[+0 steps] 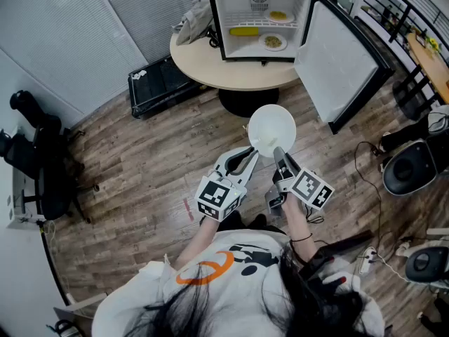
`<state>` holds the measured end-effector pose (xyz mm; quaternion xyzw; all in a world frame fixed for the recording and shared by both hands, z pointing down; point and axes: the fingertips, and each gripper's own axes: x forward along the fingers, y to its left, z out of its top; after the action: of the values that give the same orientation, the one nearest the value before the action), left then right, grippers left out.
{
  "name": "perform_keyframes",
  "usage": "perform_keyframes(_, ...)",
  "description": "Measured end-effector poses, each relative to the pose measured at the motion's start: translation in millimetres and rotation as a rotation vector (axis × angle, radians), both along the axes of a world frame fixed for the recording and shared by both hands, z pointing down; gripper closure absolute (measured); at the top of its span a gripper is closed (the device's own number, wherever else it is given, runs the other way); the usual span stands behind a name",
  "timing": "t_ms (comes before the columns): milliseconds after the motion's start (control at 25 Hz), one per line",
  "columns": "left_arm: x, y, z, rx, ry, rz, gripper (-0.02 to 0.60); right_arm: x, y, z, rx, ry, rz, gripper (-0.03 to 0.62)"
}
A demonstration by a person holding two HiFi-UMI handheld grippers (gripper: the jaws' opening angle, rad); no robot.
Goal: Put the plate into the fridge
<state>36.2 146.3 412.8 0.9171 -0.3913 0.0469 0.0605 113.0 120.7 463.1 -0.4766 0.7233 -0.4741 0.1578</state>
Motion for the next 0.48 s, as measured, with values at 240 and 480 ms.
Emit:
perform_keyframes(240,3.8,6.9,1.8,-0.017,0.015,-0.002,0.531,5.7,6.5,0.5,-0.005,-0.008,0.002,0.569)
perform_keyframes(480,10.1,7.4,0.9,-0.019,0.017,-0.001,0.531,14.4,8.5,0.7,-0.013,-0.028,0.013,0.569)
